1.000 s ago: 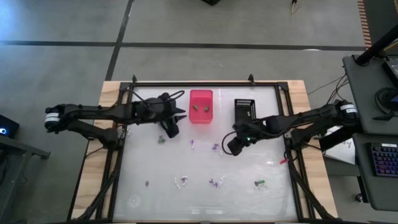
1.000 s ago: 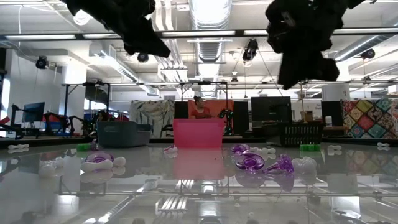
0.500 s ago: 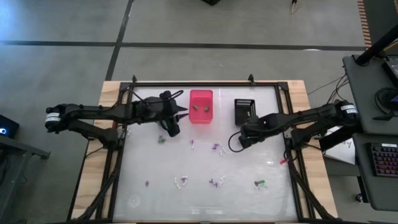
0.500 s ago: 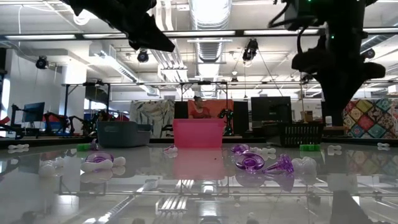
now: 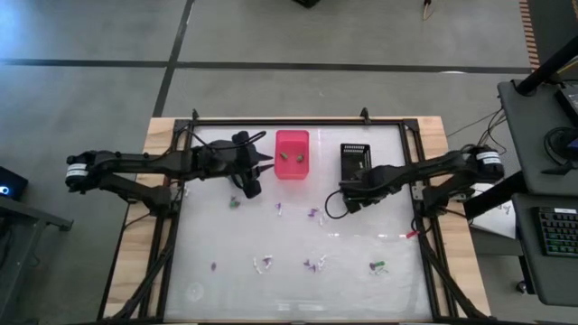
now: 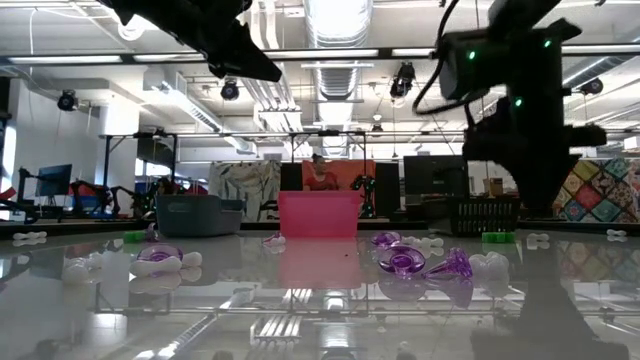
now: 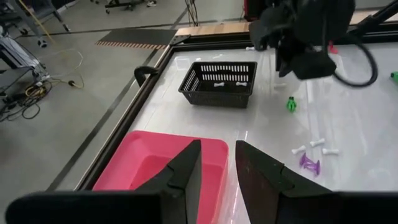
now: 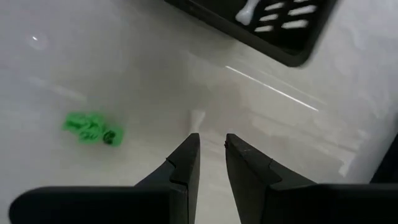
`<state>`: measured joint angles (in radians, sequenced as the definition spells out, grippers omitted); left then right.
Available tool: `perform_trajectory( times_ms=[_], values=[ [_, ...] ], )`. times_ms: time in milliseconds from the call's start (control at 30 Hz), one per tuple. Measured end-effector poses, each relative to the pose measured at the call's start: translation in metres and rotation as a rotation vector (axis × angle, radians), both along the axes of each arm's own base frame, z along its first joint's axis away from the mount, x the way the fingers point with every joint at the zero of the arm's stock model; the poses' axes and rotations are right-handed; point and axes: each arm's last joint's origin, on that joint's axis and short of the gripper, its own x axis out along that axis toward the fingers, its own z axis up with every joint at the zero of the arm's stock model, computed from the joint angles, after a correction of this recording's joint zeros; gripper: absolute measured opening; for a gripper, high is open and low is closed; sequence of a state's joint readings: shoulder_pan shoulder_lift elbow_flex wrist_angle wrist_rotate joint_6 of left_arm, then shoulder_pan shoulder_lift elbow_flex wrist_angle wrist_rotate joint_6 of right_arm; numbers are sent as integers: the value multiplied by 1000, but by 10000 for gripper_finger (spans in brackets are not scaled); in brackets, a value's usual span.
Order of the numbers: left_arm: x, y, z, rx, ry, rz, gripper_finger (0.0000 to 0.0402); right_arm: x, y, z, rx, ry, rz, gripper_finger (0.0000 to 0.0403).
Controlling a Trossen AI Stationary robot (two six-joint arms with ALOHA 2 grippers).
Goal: Sort Halloween decoration
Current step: Put the white bone toy into the black bin
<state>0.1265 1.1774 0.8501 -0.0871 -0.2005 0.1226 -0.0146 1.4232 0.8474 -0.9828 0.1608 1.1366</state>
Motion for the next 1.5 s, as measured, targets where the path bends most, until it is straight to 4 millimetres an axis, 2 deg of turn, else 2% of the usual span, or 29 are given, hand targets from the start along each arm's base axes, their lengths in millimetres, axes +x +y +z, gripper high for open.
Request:
perform_trajectory(
  times_ms=[233, 633, 733, 867, 1000, 1200, 1500],
  values=[
    [0, 0, 0, 0, 0, 0, 81, 11, -3, -21, 9, 41, 35, 68],
    [0, 0, 0, 0, 2, 1, 81, 15, -4, -32, 21, 75, 88, 67],
    [0, 0, 0, -3, 1, 2, 81, 16, -4, -32, 24, 67, 108, 55],
    [0, 0, 0, -7, -1, 4, 81, 17, -4, -35, 22, 63, 113, 17],
    [0, 0, 0, -23, -6, 12, 81, 16, -4, -34, 21, 60, 116, 10],
    [0, 0, 0, -56, -17, 26, 81, 15, -4, -24, 22, 41, 123, 9],
    [0, -2, 0, -85, -26, 31, 81, 0, -3, 22, 19, -138, 174, 9]
  ],
)
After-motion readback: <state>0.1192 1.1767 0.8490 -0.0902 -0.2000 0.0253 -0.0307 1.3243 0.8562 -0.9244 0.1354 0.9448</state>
